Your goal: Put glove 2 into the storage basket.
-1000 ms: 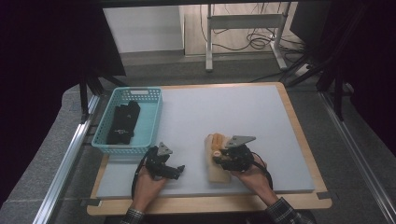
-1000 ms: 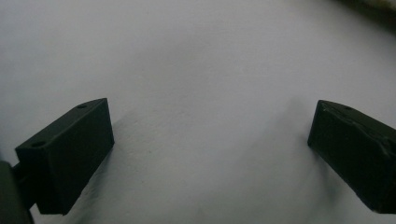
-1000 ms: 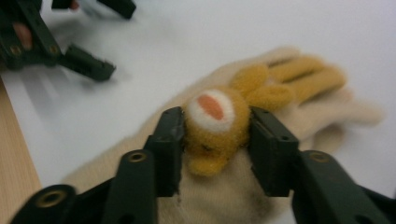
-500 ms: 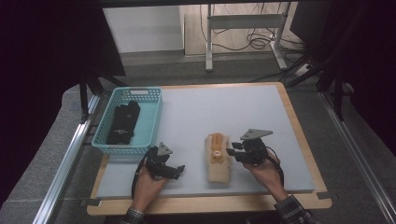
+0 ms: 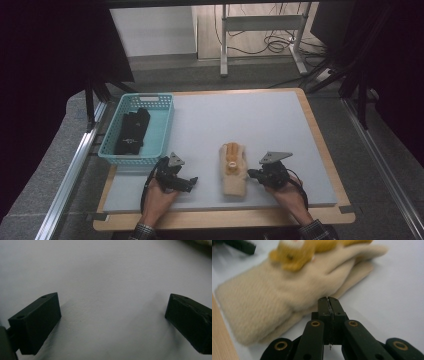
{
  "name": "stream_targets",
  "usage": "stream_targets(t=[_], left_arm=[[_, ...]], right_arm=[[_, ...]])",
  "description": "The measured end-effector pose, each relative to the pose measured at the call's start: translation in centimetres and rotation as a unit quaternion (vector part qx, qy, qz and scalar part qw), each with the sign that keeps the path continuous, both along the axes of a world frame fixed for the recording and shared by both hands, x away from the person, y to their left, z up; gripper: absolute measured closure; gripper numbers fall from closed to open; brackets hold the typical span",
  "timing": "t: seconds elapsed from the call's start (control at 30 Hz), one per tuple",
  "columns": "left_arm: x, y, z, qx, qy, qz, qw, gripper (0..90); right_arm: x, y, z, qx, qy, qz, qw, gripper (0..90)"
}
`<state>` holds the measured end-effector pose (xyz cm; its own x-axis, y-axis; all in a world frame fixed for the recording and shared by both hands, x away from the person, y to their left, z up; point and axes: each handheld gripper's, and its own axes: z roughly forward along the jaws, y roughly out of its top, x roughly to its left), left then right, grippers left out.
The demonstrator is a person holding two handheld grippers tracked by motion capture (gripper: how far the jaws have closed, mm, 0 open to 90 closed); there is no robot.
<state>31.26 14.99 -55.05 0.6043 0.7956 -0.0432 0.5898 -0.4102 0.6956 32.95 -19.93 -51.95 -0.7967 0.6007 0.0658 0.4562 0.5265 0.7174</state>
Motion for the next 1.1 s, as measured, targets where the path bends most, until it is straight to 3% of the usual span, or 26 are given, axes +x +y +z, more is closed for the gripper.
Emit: stream_targets(t=[0.1,0.17,0.23,0.33,0.53,0.7,0.83,1.1], left_arm=[[-0.1,0.1,0.1,-0.001,-0.006,0.014,0.9999,0.5],[-0.2,0.3,0.2,-0.006,-0.006,0.009,0.9999,0.7],[-0.4,0.5,0.1,0.012,-0.007,0.009,0.9999,0.1],[-0.7,1.4,0.1,0.011,0.000,0.012,0.9999,0.1],[-1.1,2.4,0.2,0.025,-0.006,0.017,0.9995,0.0],[-1.2,3.0,0.1,0.021,-0.009,0.019,0.9996,0.0],[-1.2,3.5,-0.1,0.005,0.001,0.014,0.9999,0.2],[-1.2,3.5,-0.2,0.006,0.002,0.019,0.9998,0.1]], right_arm=[[-0.5,0.5,-0.9,0.001,0.004,0.011,0.9999,88.4],[-0.6,0.6,-0.9,0.003,0.006,0.012,0.9999,88.4],[-0.7,1.1,-1.1,0.006,0.002,0.016,0.9998,88.4],[-0.7,1.5,-1.2,0.012,0.006,0.021,0.9997,88.4],[-0.6,3.6,-1.3,0.015,0.008,0.036,0.9992,88.3],[-0.4,5.6,-1.4,0.012,0.003,0.051,0.9986,88.2],[-0.1,7.2,-1.5,0.011,0.003,0.057,0.9983,88.0],[0.7,9.5,-1.7,0.012,-0.005,0.062,0.9980,87.2]])
